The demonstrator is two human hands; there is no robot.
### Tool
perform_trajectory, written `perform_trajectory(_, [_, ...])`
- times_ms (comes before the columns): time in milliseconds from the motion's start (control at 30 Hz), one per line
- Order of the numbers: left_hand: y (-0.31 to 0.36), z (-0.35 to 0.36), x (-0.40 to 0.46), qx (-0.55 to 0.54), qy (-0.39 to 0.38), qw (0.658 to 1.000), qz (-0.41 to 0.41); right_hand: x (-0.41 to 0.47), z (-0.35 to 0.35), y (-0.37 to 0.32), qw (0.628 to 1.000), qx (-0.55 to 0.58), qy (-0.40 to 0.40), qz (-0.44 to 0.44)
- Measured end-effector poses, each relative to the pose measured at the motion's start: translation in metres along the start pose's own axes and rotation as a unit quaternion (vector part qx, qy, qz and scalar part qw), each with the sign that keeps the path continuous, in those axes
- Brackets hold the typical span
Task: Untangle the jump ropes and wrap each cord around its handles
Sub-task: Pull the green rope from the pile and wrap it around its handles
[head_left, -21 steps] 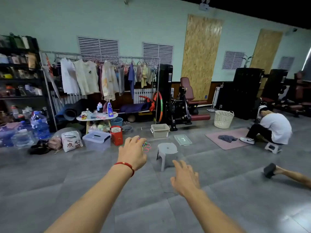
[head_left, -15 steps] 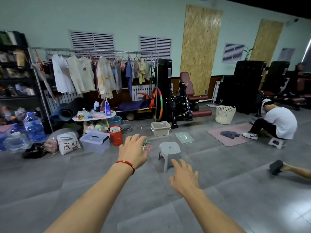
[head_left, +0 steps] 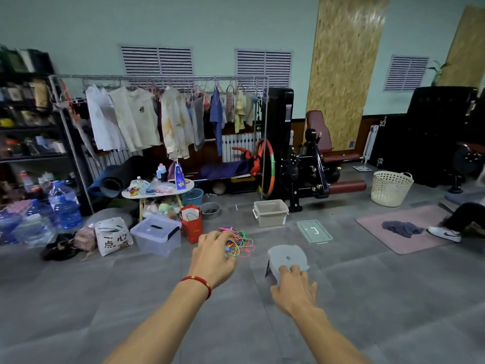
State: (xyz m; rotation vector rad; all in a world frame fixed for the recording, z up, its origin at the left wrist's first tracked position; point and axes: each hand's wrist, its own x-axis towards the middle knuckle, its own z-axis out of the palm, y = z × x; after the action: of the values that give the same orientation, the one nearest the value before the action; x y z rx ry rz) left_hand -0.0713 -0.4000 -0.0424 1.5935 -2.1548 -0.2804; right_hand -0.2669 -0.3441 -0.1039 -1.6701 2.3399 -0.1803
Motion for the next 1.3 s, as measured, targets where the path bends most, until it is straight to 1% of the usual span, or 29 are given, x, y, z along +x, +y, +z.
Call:
perform_trajectory(200, [-0.067, 0.035, 0.141, -0.007, -0.01, 1.0, -0.003, 0.129, 0.014, -0.058, 1.0, -0.023, -0.016, 0.001])
perform_trajectory(433, [-0.144, 0.059, 0.297, 0.001, -0.07, 0.997, 0.008, 0.266, 0.033, -0.122, 0.998, -0.015, -0.037, 0.049])
perform_trajectory(633, [-0.185, 0.096, 0.411, 0.004, -0.099, 0.995, 0.005, 0.386, 0.047, -0.15, 0.995, -0.009, -0.063, 0.072])
perform_trajectory(767, [-0.201, 0.133, 0.498, 0.025, -0.113, 0.993, -0.005, 0.485, 0.056, -0.155, 0.994, 0.003, -0.089, 0.065])
perform_trajectory(900, [-0.197, 0.161, 0.58, 0.022, -0.139, 0.99, -0.024, 0.58, 0.052, -0.156, 0.992, 0.01, -0.112, 0.052])
perform_trajectory(1000, [-0.196, 0.173, 0.639, 0.017, -0.15, 0.988, -0.02, 0.646, 0.04, -0.16, 0.992, 0.017, -0.108, 0.06])
perform_trajectory(1200, [-0.217, 0.201, 0.764, 0.007, -0.154, 0.988, -0.008, 0.765, 0.029, -0.171, 0.992, 0.005, -0.106, 0.074])
perform_trajectory(1300, [-0.23, 0.228, 0.837, 0.006, -0.168, 0.986, 0.018, 0.833, 0.032, -0.179, 0.99, 0.002, -0.106, 0.093])
